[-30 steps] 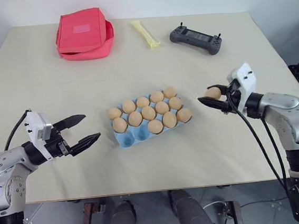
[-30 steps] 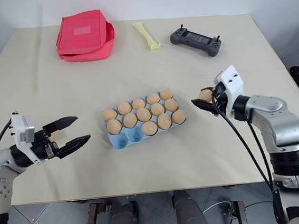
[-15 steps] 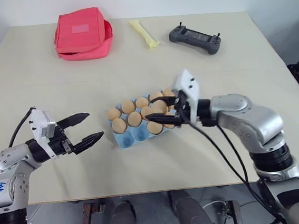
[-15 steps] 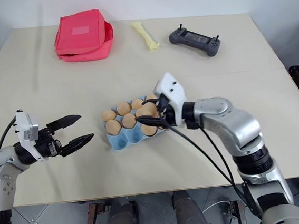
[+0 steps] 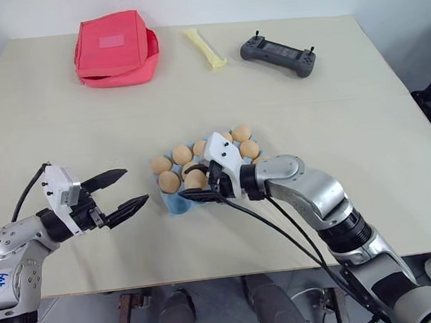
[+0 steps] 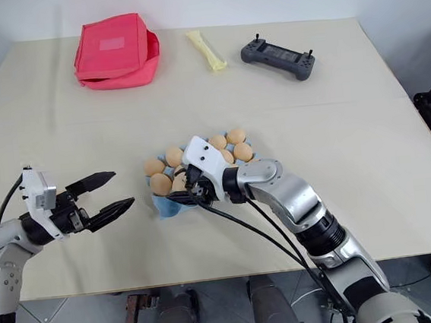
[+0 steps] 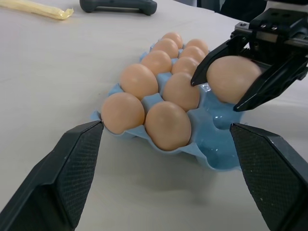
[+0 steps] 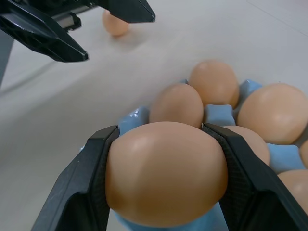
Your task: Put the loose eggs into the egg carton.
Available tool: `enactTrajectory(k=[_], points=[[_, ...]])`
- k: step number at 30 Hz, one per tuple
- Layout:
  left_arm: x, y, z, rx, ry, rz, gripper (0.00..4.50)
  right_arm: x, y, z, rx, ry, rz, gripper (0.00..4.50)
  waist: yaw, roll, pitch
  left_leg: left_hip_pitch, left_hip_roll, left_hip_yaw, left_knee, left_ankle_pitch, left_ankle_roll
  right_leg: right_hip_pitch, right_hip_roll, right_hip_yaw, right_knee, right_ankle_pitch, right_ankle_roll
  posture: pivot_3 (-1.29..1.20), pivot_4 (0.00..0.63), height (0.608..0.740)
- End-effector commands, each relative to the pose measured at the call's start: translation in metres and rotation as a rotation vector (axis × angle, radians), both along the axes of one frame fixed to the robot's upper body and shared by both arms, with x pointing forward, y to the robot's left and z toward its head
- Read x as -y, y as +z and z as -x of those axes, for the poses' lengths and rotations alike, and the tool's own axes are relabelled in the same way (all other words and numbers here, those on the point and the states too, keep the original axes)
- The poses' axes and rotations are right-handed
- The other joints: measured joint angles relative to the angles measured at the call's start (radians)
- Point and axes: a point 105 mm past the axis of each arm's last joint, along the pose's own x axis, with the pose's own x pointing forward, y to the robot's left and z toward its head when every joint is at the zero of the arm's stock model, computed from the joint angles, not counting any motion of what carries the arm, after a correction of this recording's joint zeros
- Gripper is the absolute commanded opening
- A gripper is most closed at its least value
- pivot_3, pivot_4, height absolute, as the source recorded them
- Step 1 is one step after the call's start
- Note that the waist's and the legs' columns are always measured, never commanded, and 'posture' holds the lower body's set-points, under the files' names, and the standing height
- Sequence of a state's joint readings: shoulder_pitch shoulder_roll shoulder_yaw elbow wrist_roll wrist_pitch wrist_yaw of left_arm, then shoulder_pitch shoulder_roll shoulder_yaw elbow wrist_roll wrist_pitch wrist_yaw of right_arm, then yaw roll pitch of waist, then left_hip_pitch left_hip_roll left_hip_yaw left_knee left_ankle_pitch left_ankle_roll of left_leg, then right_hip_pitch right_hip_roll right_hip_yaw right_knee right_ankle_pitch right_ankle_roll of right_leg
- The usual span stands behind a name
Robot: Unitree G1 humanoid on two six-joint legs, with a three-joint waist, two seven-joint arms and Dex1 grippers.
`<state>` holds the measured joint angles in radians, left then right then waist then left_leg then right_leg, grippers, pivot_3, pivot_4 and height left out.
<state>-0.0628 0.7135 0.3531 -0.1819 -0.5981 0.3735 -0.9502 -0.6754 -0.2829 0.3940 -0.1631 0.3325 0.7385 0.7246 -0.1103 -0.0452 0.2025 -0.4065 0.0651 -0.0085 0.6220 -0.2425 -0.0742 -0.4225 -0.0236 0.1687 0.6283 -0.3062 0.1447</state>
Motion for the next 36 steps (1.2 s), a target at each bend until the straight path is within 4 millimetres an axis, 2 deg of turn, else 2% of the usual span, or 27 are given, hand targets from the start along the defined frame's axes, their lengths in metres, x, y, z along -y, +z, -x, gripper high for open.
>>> enactTrajectory(k=[1,3,9,15,19,22,24,28,31,36], points=[[0.0,0.01,0.003,0.049,-0.001,0.008,4.5,-0.003,0.013,0.001,0.05,0.019,-0.025,3.75,0.0,0.0,0.0,0.0,0.0,0.0,0.0,0.0,0.0,0.0,0.0,0.0,0.0,0.0,0.0,0.0,0.15,0.74],[0.0,0.011,0.003,0.049,-0.003,0.007,4.5,-0.003,0.016,0.005,0.052,0.032,-0.035,4.46,-0.002,0.0,0.0,0.0,0.0,0.0,0.0,0.0,0.0,0.0,0.0,0.0,0.0,0.0,0.0,0.0,0.15,0.74],[0.001,0.011,0.002,0.049,-0.008,0.006,4.5,0.0,0.036,0.012,0.072,0.045,-0.091,4.48,-0.002,0.0,0.0,0.0,0.0,0.0,-0.001,0.0,0.0,-0.001,0.0,0.0,0.0,0.0,0.0,0.0,0.15,0.74],[0.001,0.016,0.0,0.079,0.002,0.001,4.5,0.023,0.062,0.014,0.116,0.058,-0.136,4.48,0.0,0.0,0.0,0.0,0.0,0.0,-0.001,0.0,0.0,-0.001,0.0,0.0,0.0,0.0,0.0,0.0,0.15,0.74],[-0.004,0.023,-0.005,0.116,0.079,0.004,4.5,0.062,0.064,0.012,0.101,0.069,-0.141,4.48,0.001,0.0,0.0,0.0,0.0,0.0,-0.001,0.0,0.0,-0.001,0.0,0.0,0.0,0.0,0.0,0.0,0.15,0.74],[-0.011,0.025,-0.007,0.115,0.168,0.006,4.5,0.097,0.047,0.006,0.087,0.065,-0.068,4.48,0.005,0.0,0.0,0.0,0.0,0.0,-0.001,0.0,0.0,0.0,0.0,0.0,-0.001,0.0,0.0,0.0,0.15,0.74],[-0.016,0.028,-0.007,0.137,0.232,0.001,4.5,0.117,0.035,0.003,0.006,0.062,-0.014,4.48,0.006,0.0,0.0,0.0,0.0,0.0,-0.001,0.0,0.0,0.0,0.0,0.0,-0.001,-0.001,0.001,0.0,0.15,0.74],[-0.03,0.036,-0.001,0.184,0.417,0.014,4.5,0.153,0.033,-0.008,0.034,0.065,-0.029,4.48,-0.003,0.0,0.0,0.0,0.0,0.001,0.0,0.0,0.0,0.0,0.0,0.001,-0.001,0.0,0.001,0.0,0.15,0.74],[-0.037,0.04,0.012,0.231,0.537,0.012,4.5,0.17,0.028,-0.009,0.019,0.097,-0.008,4.48,-0.002,0.0,0.0,0.001,0.0,0.001,0.0,0.0,0.0,0.0,0.0,0.001,0.0,0.0,0.002,0.0,0.15,0.74],[-0.046,0.032,0.047,0.216,0.698,0.028,4.5,0.181,0.029,-0.006,0.003,0.152,-0.01,4.48,-0.001,0.0,0.0,0.001,0.0,0.001,0.001,0.0,0.0,0.001,0.0,0.001,-0.001,0.0,0.002,0.0,0.15,0.74]])
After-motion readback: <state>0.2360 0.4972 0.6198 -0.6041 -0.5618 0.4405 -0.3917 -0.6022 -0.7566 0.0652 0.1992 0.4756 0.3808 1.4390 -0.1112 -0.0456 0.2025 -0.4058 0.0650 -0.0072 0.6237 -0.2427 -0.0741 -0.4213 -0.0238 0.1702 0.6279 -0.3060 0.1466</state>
